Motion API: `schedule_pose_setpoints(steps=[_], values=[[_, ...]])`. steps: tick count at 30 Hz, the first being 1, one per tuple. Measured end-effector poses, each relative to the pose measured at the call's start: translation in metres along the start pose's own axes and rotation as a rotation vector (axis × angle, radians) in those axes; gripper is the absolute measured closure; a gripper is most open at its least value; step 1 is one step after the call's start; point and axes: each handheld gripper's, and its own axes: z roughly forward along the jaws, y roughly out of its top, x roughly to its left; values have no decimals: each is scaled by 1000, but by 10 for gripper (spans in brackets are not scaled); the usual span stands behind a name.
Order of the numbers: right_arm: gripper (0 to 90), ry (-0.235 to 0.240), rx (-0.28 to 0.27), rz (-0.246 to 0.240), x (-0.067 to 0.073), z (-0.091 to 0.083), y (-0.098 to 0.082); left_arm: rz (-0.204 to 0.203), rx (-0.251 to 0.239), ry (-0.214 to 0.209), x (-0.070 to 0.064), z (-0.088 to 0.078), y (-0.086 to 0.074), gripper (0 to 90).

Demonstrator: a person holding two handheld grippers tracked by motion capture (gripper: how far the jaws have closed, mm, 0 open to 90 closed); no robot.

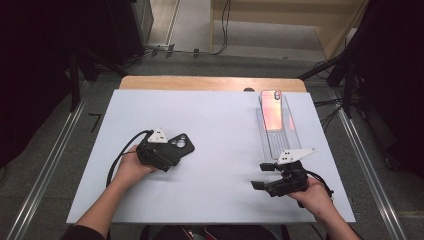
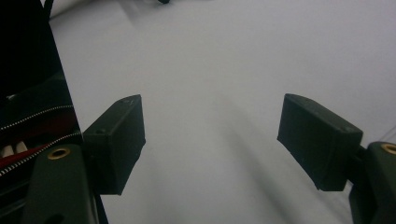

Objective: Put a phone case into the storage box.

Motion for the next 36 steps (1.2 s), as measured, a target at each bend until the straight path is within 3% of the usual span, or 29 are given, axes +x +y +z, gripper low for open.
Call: schedule_pose_setpoints(steps=[2,8,16,22,27,33,36], values=[[209,-3,-15,-2,1,0,0,-17,-16,11,0,-1,-1,125],[201,-11,-87,3,1,-4,1,-18,-2,21,-1,-2,0,137],[190,-31,-57,-12,1,-1,1,-32,3,26,-3,-3,2,150],[190,-28,-65,-31,4,-2,3,-53,3,12,-3,-7,5,154],[189,-27,-67,-23,4,-2,4,-90,-39,1,-4,-16,13,154],[190,-39,-64,-13,6,-3,8,-108,-84,-20,-17,-27,27,153],[190,-47,-64,1,8,-5,11,-141,-107,-34,-23,-32,34,153]])
